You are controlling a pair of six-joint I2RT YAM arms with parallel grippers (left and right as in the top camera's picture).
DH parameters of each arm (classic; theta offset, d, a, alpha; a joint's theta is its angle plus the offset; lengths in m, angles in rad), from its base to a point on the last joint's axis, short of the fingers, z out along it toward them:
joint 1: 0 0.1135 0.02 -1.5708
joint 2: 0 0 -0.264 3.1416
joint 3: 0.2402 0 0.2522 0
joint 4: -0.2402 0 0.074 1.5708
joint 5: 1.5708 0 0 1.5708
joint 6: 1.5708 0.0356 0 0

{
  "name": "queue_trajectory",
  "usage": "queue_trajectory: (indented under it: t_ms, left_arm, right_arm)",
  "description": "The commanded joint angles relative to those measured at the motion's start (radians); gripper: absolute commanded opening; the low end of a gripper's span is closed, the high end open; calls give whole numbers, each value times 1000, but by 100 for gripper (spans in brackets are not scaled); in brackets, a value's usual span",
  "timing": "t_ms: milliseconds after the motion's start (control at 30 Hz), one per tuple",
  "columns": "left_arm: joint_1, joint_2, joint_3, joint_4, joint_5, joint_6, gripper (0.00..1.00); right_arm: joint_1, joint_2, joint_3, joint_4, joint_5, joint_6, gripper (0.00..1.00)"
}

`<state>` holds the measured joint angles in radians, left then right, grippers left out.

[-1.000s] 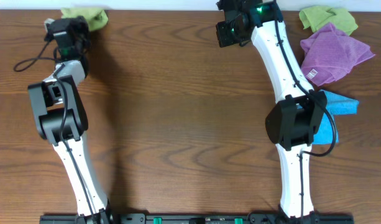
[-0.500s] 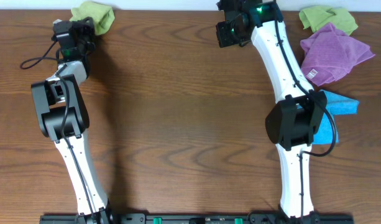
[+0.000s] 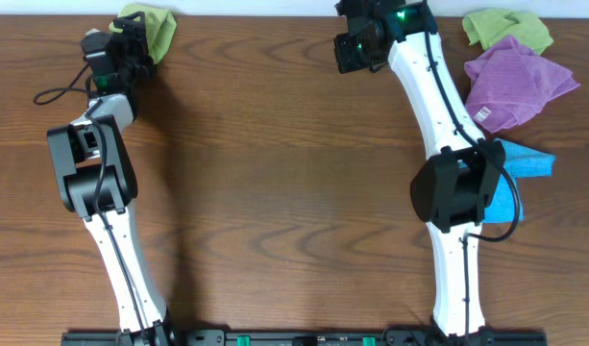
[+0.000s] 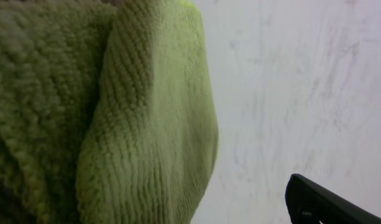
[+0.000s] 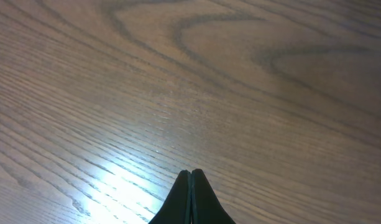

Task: Fold the cloth
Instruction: 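Carry the green bundle to the table's far left with the left gripper, then release the green bundle at the far left and lift the left gripper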

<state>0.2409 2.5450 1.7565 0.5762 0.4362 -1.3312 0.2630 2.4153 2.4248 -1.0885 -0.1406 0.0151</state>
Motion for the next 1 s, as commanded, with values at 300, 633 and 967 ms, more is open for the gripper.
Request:
queue_trajectory:
  t_ms: [300, 633, 967]
  left_arm:
    - [23, -306, 21, -413, 3, 312, 96]
    - [7, -599, 21, -749, -20, 571, 96]
    - [-72, -715, 21, -1073, -175, 921, 96]
  right_arm:
    - [13, 10, 23, 29, 2, 14, 1]
    - [12, 10, 23, 60, 2, 13, 41]
    - [10, -46, 29, 39, 4, 8, 99]
